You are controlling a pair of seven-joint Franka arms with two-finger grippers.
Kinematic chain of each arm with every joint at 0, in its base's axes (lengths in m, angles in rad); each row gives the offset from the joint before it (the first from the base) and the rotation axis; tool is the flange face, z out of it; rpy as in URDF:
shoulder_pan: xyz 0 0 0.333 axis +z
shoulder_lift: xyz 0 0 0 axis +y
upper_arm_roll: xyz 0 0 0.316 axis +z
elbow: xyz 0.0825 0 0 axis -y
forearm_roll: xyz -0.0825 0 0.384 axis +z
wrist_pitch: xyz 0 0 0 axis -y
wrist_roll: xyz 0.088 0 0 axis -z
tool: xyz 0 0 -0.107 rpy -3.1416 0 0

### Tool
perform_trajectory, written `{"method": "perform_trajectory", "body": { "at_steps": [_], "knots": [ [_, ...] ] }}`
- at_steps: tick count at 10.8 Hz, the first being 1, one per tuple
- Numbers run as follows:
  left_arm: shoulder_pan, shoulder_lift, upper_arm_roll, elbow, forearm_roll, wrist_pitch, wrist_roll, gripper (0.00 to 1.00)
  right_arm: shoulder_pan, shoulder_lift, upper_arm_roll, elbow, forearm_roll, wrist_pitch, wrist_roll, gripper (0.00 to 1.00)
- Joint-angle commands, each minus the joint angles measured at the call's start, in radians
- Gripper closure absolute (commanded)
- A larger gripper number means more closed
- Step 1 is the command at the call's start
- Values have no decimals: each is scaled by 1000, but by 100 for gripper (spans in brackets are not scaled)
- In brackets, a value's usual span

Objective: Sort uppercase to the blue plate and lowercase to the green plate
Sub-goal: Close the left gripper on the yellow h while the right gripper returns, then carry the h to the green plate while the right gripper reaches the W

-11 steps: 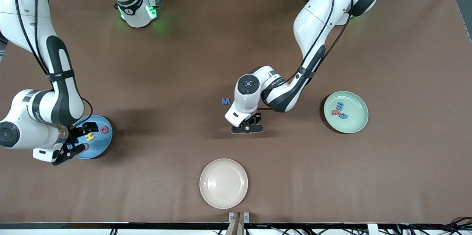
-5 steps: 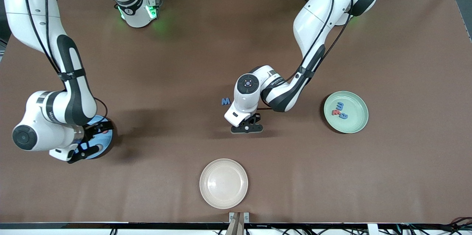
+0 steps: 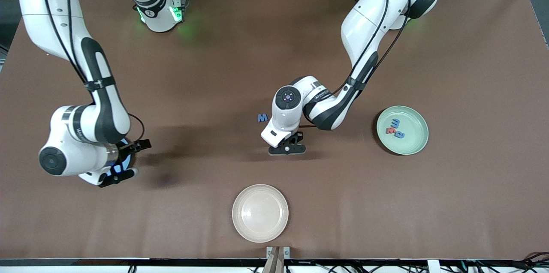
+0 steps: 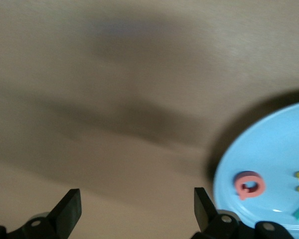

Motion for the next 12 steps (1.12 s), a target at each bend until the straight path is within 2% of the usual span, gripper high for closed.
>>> {"method": "perform_trajectory", "body": {
  "at_steps": [1,5,6,8,10,12],
  "knots": [
    [-1,-28,11,7,-6,-76,23,100,58,-60,0,-34,10,-26,114,0],
    [55,-98,8,3,-9,-224,157,100,136,-105,-2,-103,42,-3,195,0],
    [63,-126,10,-7,-11,-270,203,100,156,-135,-2,-149,41,21,215,0],
    [83,-179,8,-41,-3,-384,243,100,157,-230,-2,-308,41,124,217,0],
    [132,-262,4,-134,-2,-407,271,100,183,-257,4,-351,44,149,246,0],
    [178,-365,2,-267,0,-400,334,100,284,-254,3,-350,53,189,417,0]
  ]
}}
